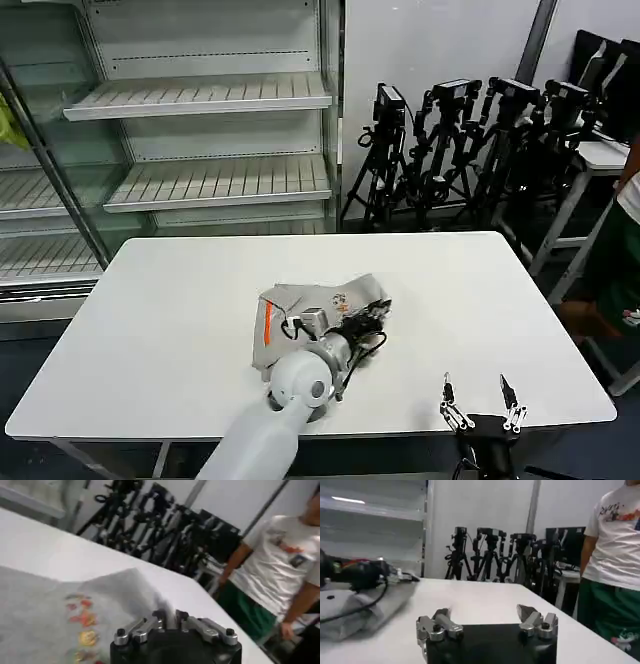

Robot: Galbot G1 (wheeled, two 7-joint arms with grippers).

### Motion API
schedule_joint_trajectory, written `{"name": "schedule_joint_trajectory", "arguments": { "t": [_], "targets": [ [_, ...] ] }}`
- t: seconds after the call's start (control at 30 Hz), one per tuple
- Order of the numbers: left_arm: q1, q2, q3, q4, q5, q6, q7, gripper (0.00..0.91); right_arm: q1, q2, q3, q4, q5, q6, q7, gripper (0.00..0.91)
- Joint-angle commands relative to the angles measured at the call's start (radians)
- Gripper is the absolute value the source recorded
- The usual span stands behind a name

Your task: Fold and organize the clothes.

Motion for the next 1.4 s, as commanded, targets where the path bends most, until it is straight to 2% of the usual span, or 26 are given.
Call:
{"name": "schedule_joint_trajectory", "arguments": {
  "t": [0.03,0.2,0.33,0.43,0.47,0.57,0.7,0.8,1.0,1.4],
  "targets": [
    [-0.054,-0.045,0.039,-0.040,0.081,-0.078,0.139,0.907,0.028,-0.001,-0.001,-0.004,0.008,-0.002,-0.002,0.907],
    [-0.026,0.033,-0.009,-0.123,0.120,-0.119,0.134,0.907,0.041,-0.002,-0.006,0.002,0.007,-0.008,-0.003,0.907],
    [0.083,0.145,-0.144,-0.272,0.196,-0.139,0.132,0.907,0.049,-0.009,-0.011,0.013,-0.001,0.000,-0.022,0.907],
    [0.203,0.234,-0.246,-0.398,0.303,-0.167,0.133,0.907,0.065,-0.016,-0.015,0.010,-0.002,0.020,-0.048,0.907],
    [0.278,0.254,-0.291,-0.428,0.398,-0.186,0.136,0.907,0.073,-0.016,-0.021,0.008,0.000,0.025,-0.056,0.907],
    [0.438,0.288,-0.437,-0.475,0.570,-0.274,0.139,0.907,0.078,-0.022,-0.028,0.007,0.004,0.026,-0.074,0.907],
    [0.648,0.292,-0.585,-0.540,0.592,-0.330,0.156,0.907,0.074,-0.039,-0.027,-0.003,0.014,0.051,-0.090,0.907],
    [0.754,0.265,-0.602,-0.580,0.605,-0.337,0.164,0.907,0.080,-0.046,-0.024,-0.004,0.025,0.056,-0.084,0.907],
    [0.797,0.204,-0.598,-0.597,0.697,-0.334,0.157,0.907,0.102,-0.039,-0.028,-0.024,0.031,0.060,-0.075,0.907],
    [0.814,0.167,-0.581,-0.573,0.713,-0.326,0.152,0.907,0.165,-0.012,-0.046,-0.074,0.031,0.040,-0.068,0.907]
  ]
}}
